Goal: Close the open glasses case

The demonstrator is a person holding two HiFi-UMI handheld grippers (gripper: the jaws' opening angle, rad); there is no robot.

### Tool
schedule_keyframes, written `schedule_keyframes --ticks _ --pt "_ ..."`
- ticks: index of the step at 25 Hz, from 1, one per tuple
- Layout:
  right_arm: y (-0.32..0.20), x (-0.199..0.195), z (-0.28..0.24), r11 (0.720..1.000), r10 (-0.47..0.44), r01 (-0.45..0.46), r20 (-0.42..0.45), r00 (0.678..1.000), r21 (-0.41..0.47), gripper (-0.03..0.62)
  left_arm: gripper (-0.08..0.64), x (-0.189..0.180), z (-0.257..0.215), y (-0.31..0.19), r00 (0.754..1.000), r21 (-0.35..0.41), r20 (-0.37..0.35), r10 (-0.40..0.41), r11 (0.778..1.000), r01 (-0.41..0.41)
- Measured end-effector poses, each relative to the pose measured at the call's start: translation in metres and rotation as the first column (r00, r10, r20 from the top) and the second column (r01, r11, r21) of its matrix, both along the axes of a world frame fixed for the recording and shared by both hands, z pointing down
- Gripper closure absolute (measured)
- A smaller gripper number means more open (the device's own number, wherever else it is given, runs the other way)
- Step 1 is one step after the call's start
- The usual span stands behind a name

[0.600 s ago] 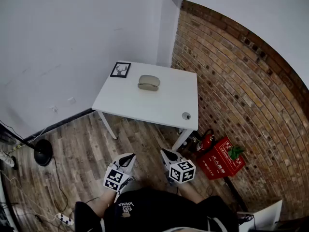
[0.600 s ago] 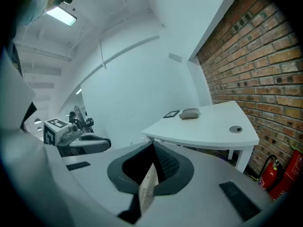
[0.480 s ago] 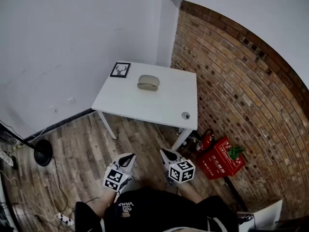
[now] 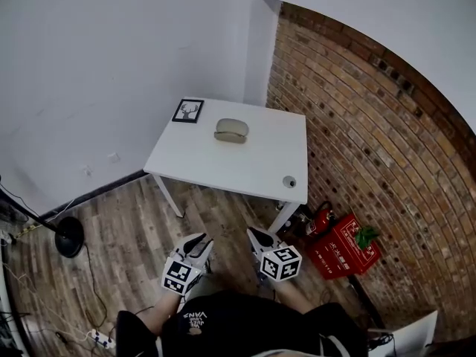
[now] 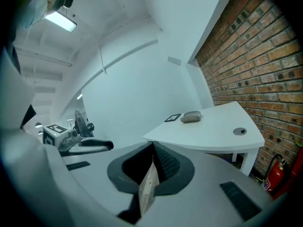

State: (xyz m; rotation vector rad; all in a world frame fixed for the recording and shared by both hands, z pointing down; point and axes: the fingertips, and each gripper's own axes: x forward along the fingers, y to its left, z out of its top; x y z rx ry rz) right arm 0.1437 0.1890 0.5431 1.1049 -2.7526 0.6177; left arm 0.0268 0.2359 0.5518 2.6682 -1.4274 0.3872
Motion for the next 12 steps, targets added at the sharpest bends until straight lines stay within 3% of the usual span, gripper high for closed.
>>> schedule_keyframes --ticks 1,2,4,6,12 --pt "-0.005 -0.002 0.0 1.0 0.004 -0.004 -0.002 1.0 0.007 0.59 0.387 -0.001 0.001 -0.005 1.0 -0.001 -0.007 0.002 1.0 -0.002" --pt "-0.01 -0.004 -0.001 1.0 0.009 -0.009 -0.006 1.0 0.013 0.546 0.307 -0.002 0.001 -0.01 1.0 -0.003 -0.013 0.007 1.0 -0.007" --pt "-0.021 -0.008 0.0 1.0 0.019 -0.018 -0.009 1.0 0.011 0.447 0.271 -0.004 0.002 -0.021 1.0 -0.005 -0.021 0.018 1.0 -0.018" --pt "-0.033 -0.011 0.001 1.0 0.028 -0.028 -0.009 1.0 0.003 0.389 0.239 -0.008 0.004 -0.034 0.999 -0.011 -0.021 0.032 0.999 -0.032" --pt "-0.078 -0.028 0.002 0.998 0.066 -0.066 -0.015 0.998 -0.014 0.374 0.173 -0.031 0.007 -0.084 0.997 -0.041 -0.034 0.063 0.997 -0.064"
